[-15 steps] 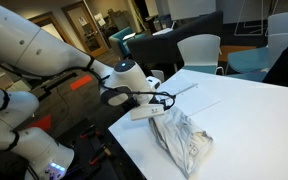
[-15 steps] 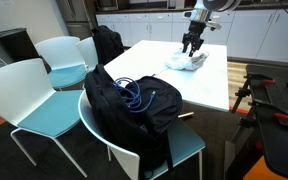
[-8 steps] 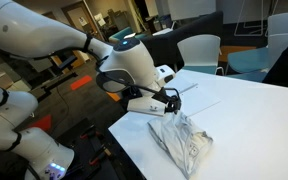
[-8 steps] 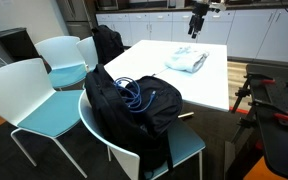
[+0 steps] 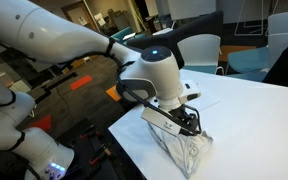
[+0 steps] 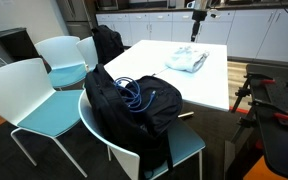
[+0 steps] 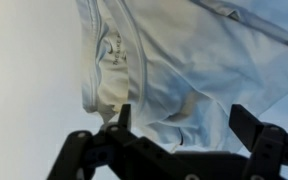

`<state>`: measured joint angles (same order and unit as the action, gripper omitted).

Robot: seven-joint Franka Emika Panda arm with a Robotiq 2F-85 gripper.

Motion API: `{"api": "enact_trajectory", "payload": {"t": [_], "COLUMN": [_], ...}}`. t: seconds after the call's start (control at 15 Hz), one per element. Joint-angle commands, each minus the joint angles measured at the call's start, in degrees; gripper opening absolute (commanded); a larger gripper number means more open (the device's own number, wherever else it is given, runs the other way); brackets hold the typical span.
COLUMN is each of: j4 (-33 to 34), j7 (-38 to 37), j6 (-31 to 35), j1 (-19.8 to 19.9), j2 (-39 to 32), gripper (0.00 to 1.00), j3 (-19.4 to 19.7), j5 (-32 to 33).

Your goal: Put the bottle and cable in the bag

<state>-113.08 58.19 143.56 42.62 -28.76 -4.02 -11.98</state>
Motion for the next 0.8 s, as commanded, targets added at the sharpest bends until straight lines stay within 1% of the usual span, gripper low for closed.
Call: {"api": "enact_trajectory", "payload": {"t": [0.0, 0.27, 0.47, 0.53, 0.6, 0.73], "j4": [6.4, 10.2, 12.7, 13.4, 13.9, 14.4], "j7": [-0.7, -2.4, -2.4, -1.6, -1.5, -1.4], "j6": [-1.2, -0.8, -0.4, -0.4, -0.5, -0.7], "j1": [-1.3, -1.5, -0.3, 0.2, 0.4, 0.7], "j2": [-6.3, -10.6, -13.1, -13.7, -14.1, -14.4], "gripper": [1.00, 1.00, 1.00, 0.75, 0.74, 0.58], "j3": [1.2, 1.6, 0.4, -0.1, -0.3, -0.4], "j5": [-3.8, -4.6, -6.0, -6.8, -7.2, -7.6]}}
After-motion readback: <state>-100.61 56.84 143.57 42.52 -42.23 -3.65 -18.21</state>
